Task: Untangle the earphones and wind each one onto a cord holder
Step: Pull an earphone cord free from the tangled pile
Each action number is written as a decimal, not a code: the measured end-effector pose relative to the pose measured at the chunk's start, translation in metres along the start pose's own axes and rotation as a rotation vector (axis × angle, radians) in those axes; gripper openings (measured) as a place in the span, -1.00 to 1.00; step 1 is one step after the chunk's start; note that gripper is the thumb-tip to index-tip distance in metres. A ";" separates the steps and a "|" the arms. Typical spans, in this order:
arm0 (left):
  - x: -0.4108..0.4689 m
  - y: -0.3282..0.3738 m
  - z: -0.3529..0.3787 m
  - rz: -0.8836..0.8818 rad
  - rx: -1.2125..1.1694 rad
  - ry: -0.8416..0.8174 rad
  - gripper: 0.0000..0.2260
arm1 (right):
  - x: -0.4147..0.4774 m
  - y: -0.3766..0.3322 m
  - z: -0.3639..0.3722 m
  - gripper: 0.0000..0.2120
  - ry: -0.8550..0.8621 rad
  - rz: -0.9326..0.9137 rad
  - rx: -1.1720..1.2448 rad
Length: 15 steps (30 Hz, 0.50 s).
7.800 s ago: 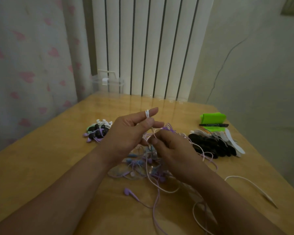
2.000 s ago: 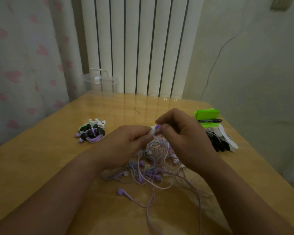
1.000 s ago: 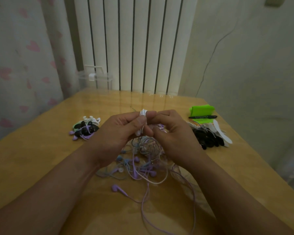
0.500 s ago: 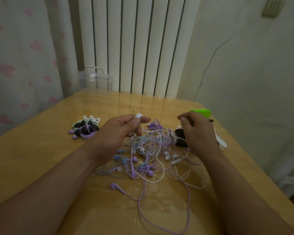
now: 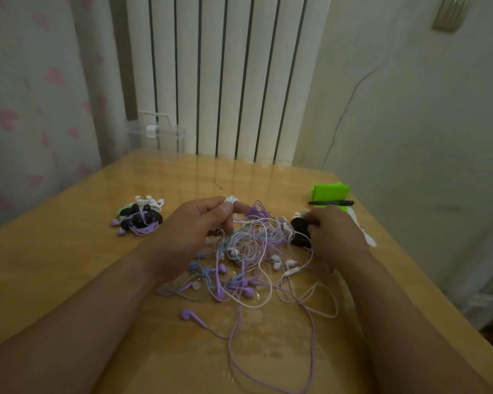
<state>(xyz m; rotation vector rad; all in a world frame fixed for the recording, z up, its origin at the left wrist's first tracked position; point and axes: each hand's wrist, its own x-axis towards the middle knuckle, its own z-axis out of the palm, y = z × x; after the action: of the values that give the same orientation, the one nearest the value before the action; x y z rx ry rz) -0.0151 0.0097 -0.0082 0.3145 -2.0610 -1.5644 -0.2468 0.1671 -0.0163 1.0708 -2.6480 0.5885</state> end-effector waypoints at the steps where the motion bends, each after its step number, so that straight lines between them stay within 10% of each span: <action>1: 0.000 0.000 0.000 0.003 0.001 -0.005 -0.58 | 0.001 0.001 0.001 -0.65 -0.018 -0.014 -0.041; 15: 0.003 -0.003 0.002 -0.046 -0.204 0.027 -0.67 | -0.003 -0.014 -0.004 -0.83 0.052 0.021 -0.182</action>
<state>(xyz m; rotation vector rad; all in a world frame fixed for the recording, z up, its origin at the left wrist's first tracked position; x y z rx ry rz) -0.0194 0.0091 -0.0102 0.3074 -1.8664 -1.7719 -0.2340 0.1613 -0.0102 0.9635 -2.6115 0.3647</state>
